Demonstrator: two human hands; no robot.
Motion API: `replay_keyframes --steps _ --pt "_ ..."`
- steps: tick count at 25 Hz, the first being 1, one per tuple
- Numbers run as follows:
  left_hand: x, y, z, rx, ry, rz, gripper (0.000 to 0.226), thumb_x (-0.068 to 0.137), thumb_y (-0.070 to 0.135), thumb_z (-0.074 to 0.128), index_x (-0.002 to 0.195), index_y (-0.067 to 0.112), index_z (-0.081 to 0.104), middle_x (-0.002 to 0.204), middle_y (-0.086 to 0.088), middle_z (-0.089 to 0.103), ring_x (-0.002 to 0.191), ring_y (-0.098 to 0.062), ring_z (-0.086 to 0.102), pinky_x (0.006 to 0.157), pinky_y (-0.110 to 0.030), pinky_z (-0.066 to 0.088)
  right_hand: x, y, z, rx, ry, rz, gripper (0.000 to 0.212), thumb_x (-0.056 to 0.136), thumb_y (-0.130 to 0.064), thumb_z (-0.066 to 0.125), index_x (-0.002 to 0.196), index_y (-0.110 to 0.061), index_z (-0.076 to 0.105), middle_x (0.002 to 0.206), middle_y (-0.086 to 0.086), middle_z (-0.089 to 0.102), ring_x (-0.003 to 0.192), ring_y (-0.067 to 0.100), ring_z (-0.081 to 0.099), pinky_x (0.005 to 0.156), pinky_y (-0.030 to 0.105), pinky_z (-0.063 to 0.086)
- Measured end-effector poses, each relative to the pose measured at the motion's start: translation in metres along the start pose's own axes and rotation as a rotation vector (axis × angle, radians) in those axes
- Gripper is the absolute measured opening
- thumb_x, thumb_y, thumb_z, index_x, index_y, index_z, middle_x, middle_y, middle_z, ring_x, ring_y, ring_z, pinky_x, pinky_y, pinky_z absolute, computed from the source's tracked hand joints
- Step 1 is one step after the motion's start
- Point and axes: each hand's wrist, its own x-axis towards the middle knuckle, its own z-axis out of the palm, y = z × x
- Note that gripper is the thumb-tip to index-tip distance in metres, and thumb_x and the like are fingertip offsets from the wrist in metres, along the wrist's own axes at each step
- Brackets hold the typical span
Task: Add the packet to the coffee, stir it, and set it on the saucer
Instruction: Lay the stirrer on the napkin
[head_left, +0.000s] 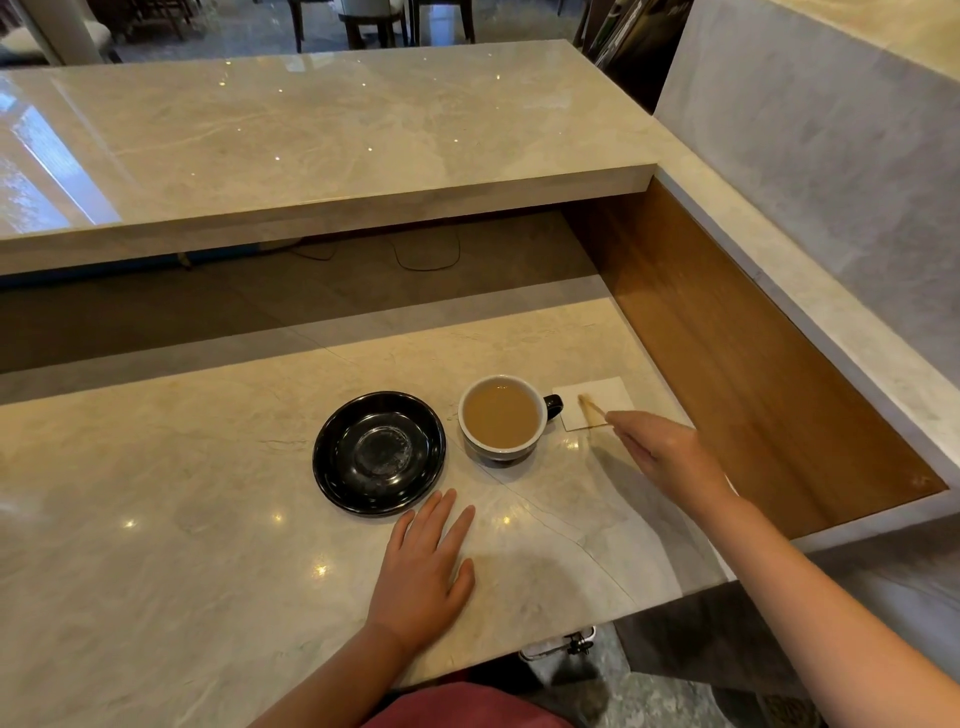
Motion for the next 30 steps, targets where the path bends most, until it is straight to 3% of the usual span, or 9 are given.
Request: replay_keyframes --steps 4,7,9,11,13,19,22,27,30 --pt "0.000 0.000 0.000 -0.001 -0.006 -0.006 0.056 0.090 0.041 0.040 0.142 0.020 0.042 0.149 -0.008 0.034 0.138 -0.021 0.023 0.109 -0.040 0.014 -0.026 0.008 0.006 -0.115 -0.136 -0.060 0.026 0.083 -0.011 0.062 0.108 -0.007 0.066 0.107 0.013 0.071 0.092 0.027 0.070 0.071 0.042 0.061" --pt "0.000 0.000 -0.001 -0.003 -0.001 -0.005 0.056 0.090 0.041 0.040 0.141 0.020 0.043 0.149 -0.008 0.035 0.138 -0.021 0.023 0.110 -0.038 0.011 -0.034 0.004 0.006 -0.174 -0.231 -0.090 0.035 0.092 -0.027 0.041 0.109 -0.010 0.066 0.113 0.011 0.070 0.096 0.026 0.068 0.071 0.039 0.061" --pt "0.000 0.001 -0.001 0.001 0.001 -0.003 0.056 0.090 0.040 0.040 0.141 0.019 0.044 0.148 -0.009 0.036 0.138 -0.022 0.024 0.110 -0.038 0.012 -0.041 0.004 0.011 -0.178 -0.288 -0.050 0.037 0.094 -0.028 0.038 0.114 -0.009 0.063 0.119 0.012 0.066 0.105 0.028 0.065 0.082 0.038 0.057" --pt "0.000 0.001 -0.002 -0.001 0.003 -0.005 0.056 0.089 0.040 0.040 0.141 0.019 0.044 0.148 -0.009 0.036 0.137 -0.022 0.025 0.110 -0.038 0.012 -0.046 0.006 0.016 -0.143 -0.338 0.040 0.034 0.091 -0.019 0.050 0.123 -0.010 0.056 0.129 0.012 0.060 0.115 0.029 0.058 0.097 0.037 0.047" --pt "0.000 0.001 -0.002 -0.004 0.003 -0.006 0.056 0.089 0.040 0.040 0.140 0.019 0.044 0.148 -0.009 0.037 0.137 -0.023 0.026 0.109 -0.038 0.013 -0.048 0.004 0.017 -0.157 -0.361 0.079 0.036 0.089 -0.017 0.055 0.123 -0.009 0.056 0.127 0.012 0.061 0.115 0.027 0.059 0.099 0.031 0.041" --pt "0.000 0.001 -0.002 -0.006 0.002 -0.001 0.056 0.089 0.041 0.040 0.140 0.018 0.045 0.147 -0.010 0.038 0.136 -0.023 0.027 0.109 -0.039 0.015 -0.047 -0.009 0.011 -0.246 -0.466 0.097 0.058 0.093 -0.050 0.027 0.121 -0.009 0.056 0.128 0.010 0.060 0.122 0.026 0.053 0.103 0.041 0.037" --pt "-0.001 0.001 -0.003 -0.008 0.000 -0.001 0.055 0.089 0.040 0.040 0.139 0.018 0.046 0.146 -0.010 0.039 0.136 -0.024 0.029 0.108 -0.040 0.015 -0.045 -0.011 0.010 -0.227 -0.469 0.104 0.061 0.093 -0.052 0.018 0.118 -0.012 0.058 0.127 0.007 0.061 0.123 0.025 0.051 0.104 0.043 0.038" --pt "0.001 0.001 -0.003 0.000 -0.002 -0.001 0.056 0.088 0.040 0.040 0.139 0.017 0.047 0.145 -0.010 0.040 0.135 -0.024 0.030 0.109 -0.038 0.014 -0.026 -0.034 0.005 -0.110 -0.342 0.129 0.043 0.088 -0.042 0.041 0.112 -0.013 0.062 0.116 0.009 0.066 0.108 0.026 0.060 0.090 0.044 0.051" --pt "0.000 0.002 -0.003 -0.004 -0.005 -0.007 0.056 0.088 0.040 0.040 0.139 0.018 0.047 0.146 -0.010 0.040 0.135 -0.024 0.030 0.109 -0.038 0.013 0.001 -0.060 0.003 -0.118 -0.229 0.074 0.045 0.083 -0.044 0.050 0.117 -0.016 0.060 0.117 0.009 0.065 0.107 0.025 0.060 0.088 0.040 0.050"
